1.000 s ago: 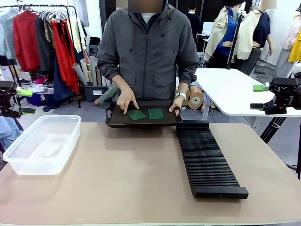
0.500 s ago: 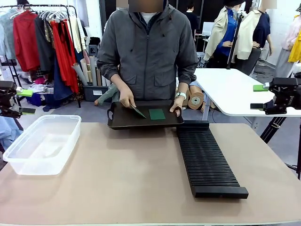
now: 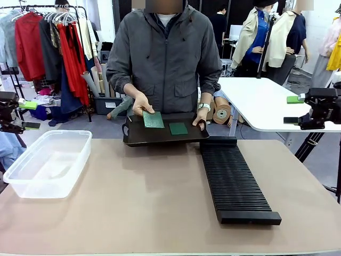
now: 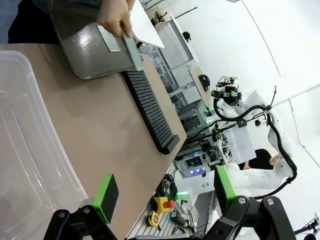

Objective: Sort PCBs into racks and boxes based on the side picked up.
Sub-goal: Pick up the Blank PCB handed by the Human.

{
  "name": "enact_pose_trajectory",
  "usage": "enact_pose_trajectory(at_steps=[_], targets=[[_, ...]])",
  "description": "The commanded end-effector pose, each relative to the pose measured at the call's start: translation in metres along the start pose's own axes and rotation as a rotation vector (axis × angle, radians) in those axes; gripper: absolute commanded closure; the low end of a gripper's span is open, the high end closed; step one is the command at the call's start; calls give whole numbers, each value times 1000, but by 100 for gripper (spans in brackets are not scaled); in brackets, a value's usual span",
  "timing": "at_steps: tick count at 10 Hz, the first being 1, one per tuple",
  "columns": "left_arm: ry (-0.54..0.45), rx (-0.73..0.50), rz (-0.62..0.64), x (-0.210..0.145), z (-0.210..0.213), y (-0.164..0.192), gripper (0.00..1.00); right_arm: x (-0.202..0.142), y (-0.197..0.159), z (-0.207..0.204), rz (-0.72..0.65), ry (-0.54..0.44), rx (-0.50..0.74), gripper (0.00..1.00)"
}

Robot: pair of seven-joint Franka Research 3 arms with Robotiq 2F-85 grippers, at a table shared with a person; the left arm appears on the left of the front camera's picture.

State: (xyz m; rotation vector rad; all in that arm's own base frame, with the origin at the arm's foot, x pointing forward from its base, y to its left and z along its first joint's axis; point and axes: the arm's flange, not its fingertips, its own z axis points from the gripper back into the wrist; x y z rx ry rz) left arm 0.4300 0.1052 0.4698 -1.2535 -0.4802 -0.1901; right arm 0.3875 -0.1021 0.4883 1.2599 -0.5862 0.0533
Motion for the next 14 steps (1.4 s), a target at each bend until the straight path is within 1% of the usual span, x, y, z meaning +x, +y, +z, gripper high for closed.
enact_pose_trajectory(at_steps=[1,5,6,7,10,12,14], targets=[[-3,2,7,0,0,0,0,0,2,0,3,-2,4,0],[0,0,0,0,0,0,0,0,2,0,3,-2,4,0],[-37,-45,42,0,-12,4,0,0,2,0,3,-2,4,0],[-46,-60,95,-3,-29,10,0,0,2,0,3,-2,4,0],[6,-109,176,-21,-80,16,0,0,2,0,3,-2,4,0],[35,-116,176,-39,-108,12,0,0,2,0,3,-2,4,0],[32,-97,225,-48,-137,16,0,0,2,0,3,-2,4,0]])
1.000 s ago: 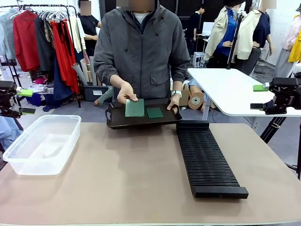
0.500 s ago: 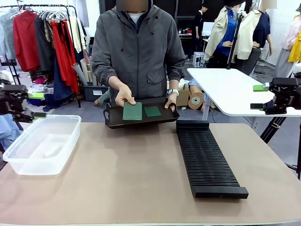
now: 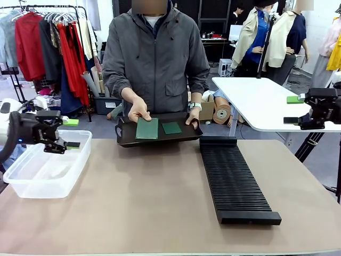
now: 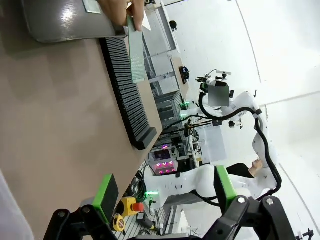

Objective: Sort PCBs into racks and boxes based on the side picked up.
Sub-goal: Pick up the Blank PCB handed by the Human.

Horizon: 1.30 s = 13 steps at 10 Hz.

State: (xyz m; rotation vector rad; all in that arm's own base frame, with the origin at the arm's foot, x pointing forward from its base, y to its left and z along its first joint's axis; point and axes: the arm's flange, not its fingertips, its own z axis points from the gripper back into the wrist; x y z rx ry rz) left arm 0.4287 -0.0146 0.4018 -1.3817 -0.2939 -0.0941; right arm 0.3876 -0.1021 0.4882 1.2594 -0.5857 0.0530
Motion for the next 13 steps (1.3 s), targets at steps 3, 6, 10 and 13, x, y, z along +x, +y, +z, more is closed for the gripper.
enact_pose_trajectory(at_steps=[3,6,10,13], targets=[[-44,14,16,5,-45,2,0,0,2,0,4,-2,4,0],[0,-37,16,14,-79,9,0,0,2,0,4,-2,4,0],[31,-56,-9,33,-126,19,0,0,2,0,4,-2,4,0],[61,-96,-31,38,-152,20,0,0,2,0,4,-2,4,0]])
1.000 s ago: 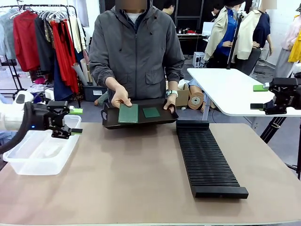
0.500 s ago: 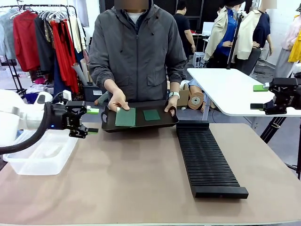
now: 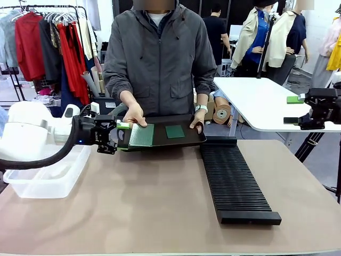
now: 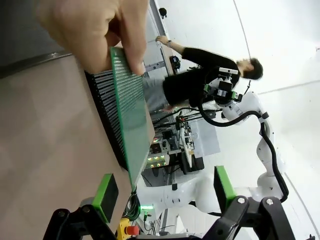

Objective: Sort PCBs into racks and boxes based on the side picked up.
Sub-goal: Pick up the Blank PCB handed by the Human.

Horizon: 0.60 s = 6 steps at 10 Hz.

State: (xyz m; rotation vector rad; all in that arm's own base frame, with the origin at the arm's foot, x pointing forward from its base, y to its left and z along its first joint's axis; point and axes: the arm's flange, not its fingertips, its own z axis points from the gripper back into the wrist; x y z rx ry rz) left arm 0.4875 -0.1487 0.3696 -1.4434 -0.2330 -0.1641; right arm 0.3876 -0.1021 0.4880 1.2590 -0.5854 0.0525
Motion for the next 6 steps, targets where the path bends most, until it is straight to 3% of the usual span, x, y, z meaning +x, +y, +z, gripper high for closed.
enact_pose_trajectory(at_steps=[1,6], targets=[[-14,-19,-17,8,-12,5,0,1,2,0,4,-2,5,0],[27,-58,-22,31,-41,21,0,1,2,0,4,-2,5,0]])
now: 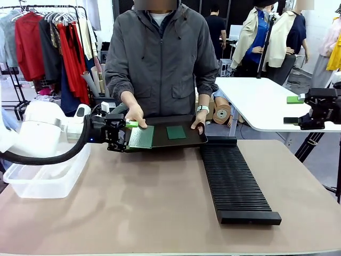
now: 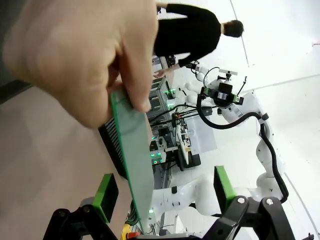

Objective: Sort PCBs into racks and boxes based on the side picked up.
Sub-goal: Pick up the Blank PCB handed by the Human.

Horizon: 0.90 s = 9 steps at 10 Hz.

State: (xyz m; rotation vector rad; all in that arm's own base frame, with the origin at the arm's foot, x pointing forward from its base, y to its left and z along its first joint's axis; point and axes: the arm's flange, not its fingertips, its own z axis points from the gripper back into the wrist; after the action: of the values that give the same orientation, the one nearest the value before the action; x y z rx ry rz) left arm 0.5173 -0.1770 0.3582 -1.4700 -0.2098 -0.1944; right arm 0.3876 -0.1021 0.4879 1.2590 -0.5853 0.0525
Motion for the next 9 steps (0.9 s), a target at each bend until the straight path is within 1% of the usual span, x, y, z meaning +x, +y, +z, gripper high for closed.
enact_pose_trajectory(at_steps=[1,2,3,7,8,9], targets=[[4,-34,-18,8,-13,10,0,1,2,0,4,-2,5,0],[14,-38,-17,9,-13,13,4,1,2,0,4,-2,5,0],[20,-57,-9,11,-12,17,18,1,2,0,4,-2,5,0],[25,-84,6,14,-2,21,91,1,2,0,4,-2,5,0],[29,-88,10,14,0,21,100,1,2,0,4,-2,5,0],[34,-85,13,13,0,21,100,1,2,0,4,-2,5,0]])
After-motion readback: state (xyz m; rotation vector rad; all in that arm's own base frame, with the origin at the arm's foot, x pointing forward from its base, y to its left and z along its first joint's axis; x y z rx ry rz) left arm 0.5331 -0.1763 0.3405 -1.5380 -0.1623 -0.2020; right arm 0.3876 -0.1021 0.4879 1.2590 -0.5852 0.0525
